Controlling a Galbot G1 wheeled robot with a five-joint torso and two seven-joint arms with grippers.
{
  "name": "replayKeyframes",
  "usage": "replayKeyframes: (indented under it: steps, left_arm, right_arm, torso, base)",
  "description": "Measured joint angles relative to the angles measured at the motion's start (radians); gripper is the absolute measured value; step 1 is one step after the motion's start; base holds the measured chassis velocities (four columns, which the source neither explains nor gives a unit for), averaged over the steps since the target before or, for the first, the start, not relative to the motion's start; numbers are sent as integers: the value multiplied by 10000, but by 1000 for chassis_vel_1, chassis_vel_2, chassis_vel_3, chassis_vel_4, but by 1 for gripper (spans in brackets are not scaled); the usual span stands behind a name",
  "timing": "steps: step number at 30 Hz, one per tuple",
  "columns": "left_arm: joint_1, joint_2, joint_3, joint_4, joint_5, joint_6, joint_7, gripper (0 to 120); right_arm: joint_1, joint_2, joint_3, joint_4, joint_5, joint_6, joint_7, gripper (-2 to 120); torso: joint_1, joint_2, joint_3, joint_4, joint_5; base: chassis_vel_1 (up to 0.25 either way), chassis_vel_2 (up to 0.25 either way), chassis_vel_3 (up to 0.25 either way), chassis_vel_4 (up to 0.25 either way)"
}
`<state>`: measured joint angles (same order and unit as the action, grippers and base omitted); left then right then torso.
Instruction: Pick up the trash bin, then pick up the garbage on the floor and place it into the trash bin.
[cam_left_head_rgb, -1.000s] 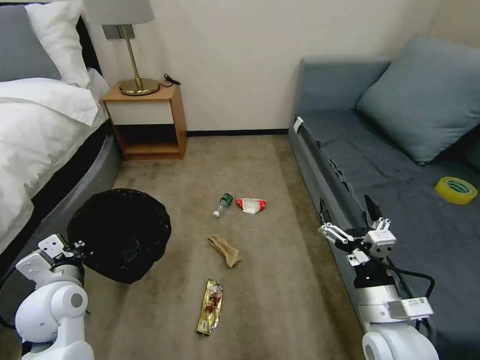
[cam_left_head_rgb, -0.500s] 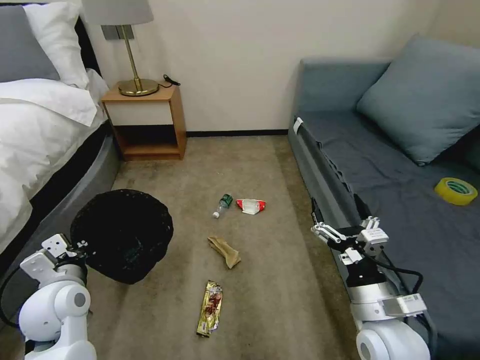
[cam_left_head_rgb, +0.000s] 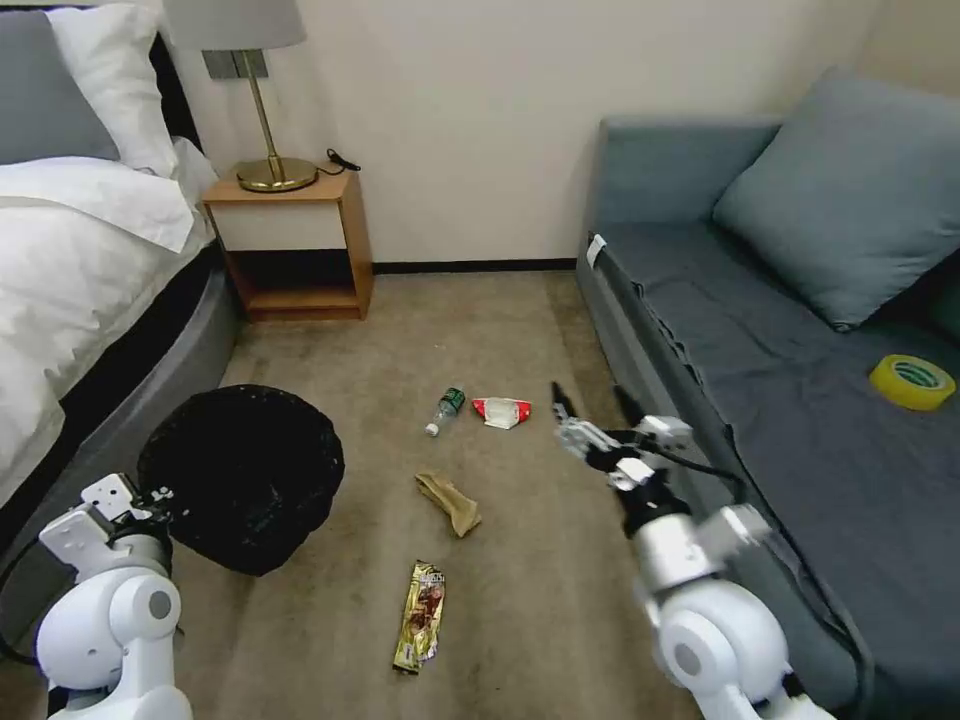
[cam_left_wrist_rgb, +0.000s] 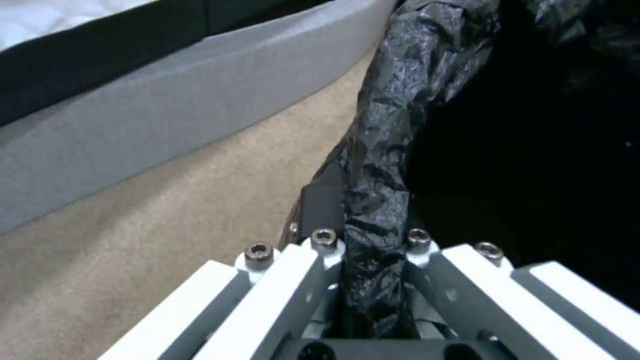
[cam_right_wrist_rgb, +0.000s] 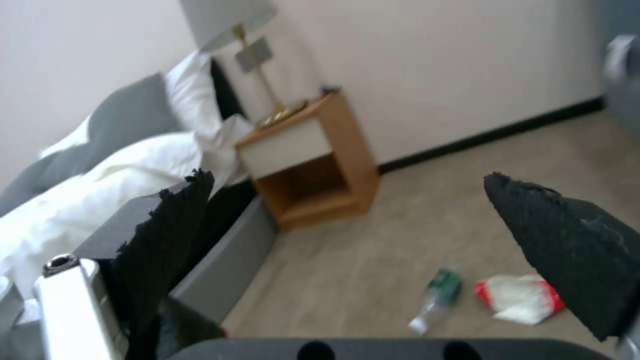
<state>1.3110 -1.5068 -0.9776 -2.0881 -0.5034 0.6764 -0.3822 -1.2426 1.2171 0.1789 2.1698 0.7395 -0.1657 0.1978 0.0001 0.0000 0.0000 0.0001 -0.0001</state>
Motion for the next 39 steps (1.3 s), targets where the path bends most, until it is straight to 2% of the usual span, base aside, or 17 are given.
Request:
replayKeyframes:
  steps: [6, 12, 16, 19, 22, 26, 39]
  left_arm:
    - [5, -47, -74, 43, 132, -11, 12, 2]
    - [-12, -61, -113, 86, 215, -15, 16, 2]
    - [-23, -27, -104, 121, 269, -18, 24, 2]
    - [-30, -1, -116, 131, 276, -20, 27, 2]
    - [-29, 13, -139, 142, 279, -23, 34, 2]
    - [7, 29, -228, 163, 284, -51, 52, 2]
    - [107, 63, -399, -52, 280, -57, 80, 2]
  right_arm:
    - [1209, -424, -1008, -724, 1241, -907, 769, 100]
    - [2058, -916, -1798, -1451, 1638, -1539, 1002, 100]
    - [2844, -1516, -2765, -2089, 2205, -2394, 1192, 100]
    - [3152, -1665, -3181, -2409, 2311, -2580, 1167, 100]
    - [3360, -1691, -3443, -2660, 2414, -2761, 1109, 100]
    - [3867, -1679, -4019, -3157, 2910, -3590, 1068, 100]
    - [5562, -1311, -5910, -4581, 2903, -3970, 1100, 100]
  torso:
    - [0, -1, 0, 0, 1]
    - [0, -1, 0, 0, 1]
    - [0, 0, 1, -1, 0]
    - [0, 0, 1, -1, 1]
    - [0, -1, 0, -1, 1]
    - [-1, 0, 0, -1, 1]
    - [0, 0, 0, -1, 0]
  base:
    - [0, 0, 0, 0]
    - [0, 0, 0, 0]
    - [0, 0, 0, 0]
    - [0, 0, 0, 0]
    - [0, 0, 0, 0]
    - [0, 0, 0, 0]
    - [0, 0, 0, 0]
